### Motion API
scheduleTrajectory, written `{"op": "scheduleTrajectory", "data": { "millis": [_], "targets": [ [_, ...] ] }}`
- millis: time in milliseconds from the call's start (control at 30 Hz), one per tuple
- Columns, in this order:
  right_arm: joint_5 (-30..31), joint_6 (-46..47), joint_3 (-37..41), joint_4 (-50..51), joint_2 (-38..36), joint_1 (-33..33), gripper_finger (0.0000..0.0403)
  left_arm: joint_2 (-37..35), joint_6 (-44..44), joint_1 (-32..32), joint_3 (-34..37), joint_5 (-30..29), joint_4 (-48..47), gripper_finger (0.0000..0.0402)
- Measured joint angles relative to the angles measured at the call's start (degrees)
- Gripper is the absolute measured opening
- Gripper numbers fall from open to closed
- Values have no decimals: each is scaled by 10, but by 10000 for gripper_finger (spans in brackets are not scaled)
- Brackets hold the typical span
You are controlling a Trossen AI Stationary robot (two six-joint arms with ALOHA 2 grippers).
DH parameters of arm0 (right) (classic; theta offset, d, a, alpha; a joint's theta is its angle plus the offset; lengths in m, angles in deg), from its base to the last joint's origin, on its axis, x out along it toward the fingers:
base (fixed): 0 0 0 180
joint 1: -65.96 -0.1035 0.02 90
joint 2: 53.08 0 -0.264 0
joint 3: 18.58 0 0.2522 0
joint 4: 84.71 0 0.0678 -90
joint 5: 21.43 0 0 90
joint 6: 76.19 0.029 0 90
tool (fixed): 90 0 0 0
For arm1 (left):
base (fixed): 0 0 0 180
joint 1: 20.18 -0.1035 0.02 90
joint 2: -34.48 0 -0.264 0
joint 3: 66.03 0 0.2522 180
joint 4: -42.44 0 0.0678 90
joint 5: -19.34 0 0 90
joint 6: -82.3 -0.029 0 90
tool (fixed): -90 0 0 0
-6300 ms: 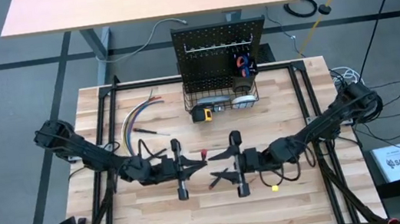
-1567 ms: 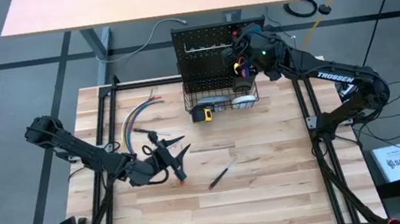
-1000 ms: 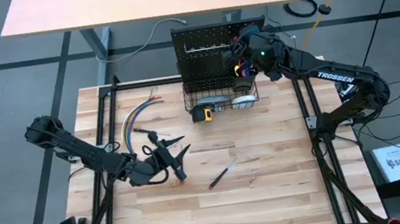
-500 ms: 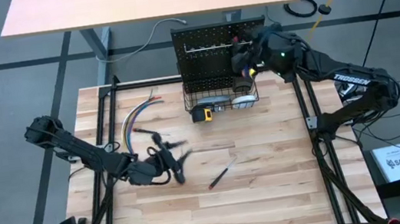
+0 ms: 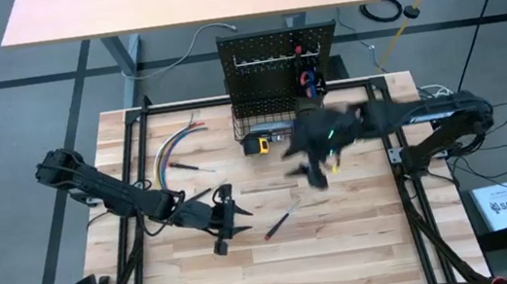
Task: Hang tools onto peg board
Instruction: Hang the black screwdriver on the pegboard
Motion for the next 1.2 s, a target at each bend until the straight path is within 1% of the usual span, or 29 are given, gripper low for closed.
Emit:
{"op": "scheduleTrajectory", "data": {
  "millis": [133, 267, 333, 433, 567, 633, 667, 767, 833, 933, 1067, 1200],
  "targets": [
    [1, 1, 0, 57, 58, -61, 226, 0, 0, 0, 0, 0, 3, 160],
    [2, -5, 0, 61, 132, -107, 226, 0, 3, 0, 0, 1, 3, 160],
    [1, -25, 0, 58, 170, -123, 226, 0, 18, 0, 0, 1, 2, 160],
    [2, -52, 0, 37, 228, -142, 226, 0, 29, 0, 0, 1, 2, 160],
    [2, -96, 0, -20, 293, -158, 226, -1, 29, 0, 0, 0, -12, 160],
    [2, -108, 0, -46, 319, -163, 226, -8, 30, 0, 0, -14, -28, 160],
    [2, -110, 0, -59, 330, -164, 226, -15, 32, -2, 0, -30, -37, 160],
    [4, -118, 0, -103, 355, -165, 226, -42, 60, -8, 0, -92, -63, 160],
    [5, -133, 0, -136, 368, -165, 226, -62, 75, -9, 0, -119, -87, 160],
    [5, -152, 0, -152, 375, -165, 226, -84, 89, -8, 1, -127, -120, 160],
    [5, -153, 0, -153, 377, -165, 226, -103, 86, -8, 13, -132, -117, 160],
    [6, -158, 0, -166, 391, -165, 226, -116, 66, -8, 33, -169, -100, 160]
  ]
}}
